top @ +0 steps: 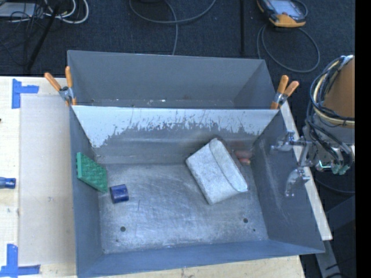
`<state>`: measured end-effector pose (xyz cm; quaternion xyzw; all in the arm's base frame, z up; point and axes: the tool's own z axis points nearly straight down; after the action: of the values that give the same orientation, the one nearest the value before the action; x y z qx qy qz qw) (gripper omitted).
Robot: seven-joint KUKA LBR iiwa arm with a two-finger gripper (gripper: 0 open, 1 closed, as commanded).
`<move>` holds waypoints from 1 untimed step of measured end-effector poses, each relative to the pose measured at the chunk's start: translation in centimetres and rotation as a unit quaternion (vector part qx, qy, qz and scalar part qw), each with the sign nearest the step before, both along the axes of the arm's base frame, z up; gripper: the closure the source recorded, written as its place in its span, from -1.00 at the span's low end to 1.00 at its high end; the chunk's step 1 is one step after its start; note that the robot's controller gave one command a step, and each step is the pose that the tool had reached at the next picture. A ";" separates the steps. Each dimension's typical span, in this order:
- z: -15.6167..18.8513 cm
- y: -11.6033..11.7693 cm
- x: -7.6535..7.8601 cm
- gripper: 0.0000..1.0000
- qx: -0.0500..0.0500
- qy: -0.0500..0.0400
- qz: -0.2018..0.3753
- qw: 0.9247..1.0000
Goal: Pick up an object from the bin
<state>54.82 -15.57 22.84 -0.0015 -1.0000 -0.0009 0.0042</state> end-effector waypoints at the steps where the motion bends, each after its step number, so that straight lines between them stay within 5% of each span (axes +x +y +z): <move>1: -15.1 2.5 3.3 -1.00 0.001 0.000 -0.062 0.998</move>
Offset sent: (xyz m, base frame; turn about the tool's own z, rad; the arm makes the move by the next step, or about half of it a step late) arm 0.0348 0.0235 -0.1475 0.1243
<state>58.16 -13.04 7.70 -0.0631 -0.9980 -0.0017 0.0044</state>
